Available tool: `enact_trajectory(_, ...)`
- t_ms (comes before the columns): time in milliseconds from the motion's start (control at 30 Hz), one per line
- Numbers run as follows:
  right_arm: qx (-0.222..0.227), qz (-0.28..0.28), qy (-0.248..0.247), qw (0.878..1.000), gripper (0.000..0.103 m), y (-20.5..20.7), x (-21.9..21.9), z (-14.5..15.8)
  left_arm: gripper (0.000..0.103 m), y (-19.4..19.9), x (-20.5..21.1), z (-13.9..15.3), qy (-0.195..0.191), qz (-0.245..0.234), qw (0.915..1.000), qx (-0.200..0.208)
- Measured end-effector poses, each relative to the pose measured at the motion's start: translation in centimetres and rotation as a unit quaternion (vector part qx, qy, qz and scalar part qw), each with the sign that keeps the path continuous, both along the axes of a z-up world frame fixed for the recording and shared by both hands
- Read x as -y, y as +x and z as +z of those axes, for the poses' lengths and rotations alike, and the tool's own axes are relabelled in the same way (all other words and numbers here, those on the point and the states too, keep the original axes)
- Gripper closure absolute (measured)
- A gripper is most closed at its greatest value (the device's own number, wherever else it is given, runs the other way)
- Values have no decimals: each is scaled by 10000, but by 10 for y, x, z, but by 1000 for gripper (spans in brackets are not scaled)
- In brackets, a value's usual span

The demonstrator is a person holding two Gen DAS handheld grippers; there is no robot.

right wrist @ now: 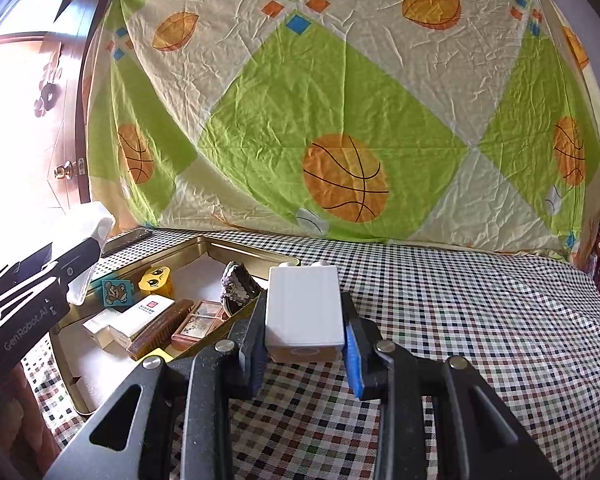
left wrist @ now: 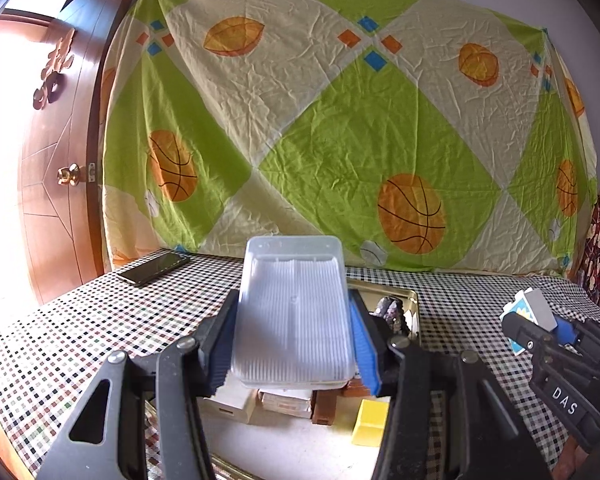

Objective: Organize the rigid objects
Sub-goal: 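Carry the clear box with the left tool while the right tool carries the white block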

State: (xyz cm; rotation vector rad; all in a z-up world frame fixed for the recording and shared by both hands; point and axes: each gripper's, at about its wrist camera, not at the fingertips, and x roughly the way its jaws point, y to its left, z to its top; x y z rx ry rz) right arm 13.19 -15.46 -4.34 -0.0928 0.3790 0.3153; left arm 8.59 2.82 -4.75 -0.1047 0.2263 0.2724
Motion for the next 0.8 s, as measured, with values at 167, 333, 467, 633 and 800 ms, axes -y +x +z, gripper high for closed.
enact_trajectory(167, -43, 120, -12, 9999, 69, 1, -9, -2, 52, 2, -8, 0, -31, 67, 10000, -49)
enact_trajectory(333, -69, 224, -57, 9997, 69, 3, -20, -3, 52, 3, -15, -1, -36, 99, 9999, -86)
enact_trajectory(467, -96, 302, -98, 9995, 69, 5, -29, -5, 52, 5, -22, -2, -22, 135, 9998, -146)
enact_trajectory(633, -98, 406, -141, 9990, 69, 9, -40, -6, 52, 6, -32, -4, 0, 195, 9994, -278)
enact_trajectory(800, -162, 556, -125, 9982, 69, 14, -52, -6, 52, 9, -41, -6, 17, 223, 9988, -428)
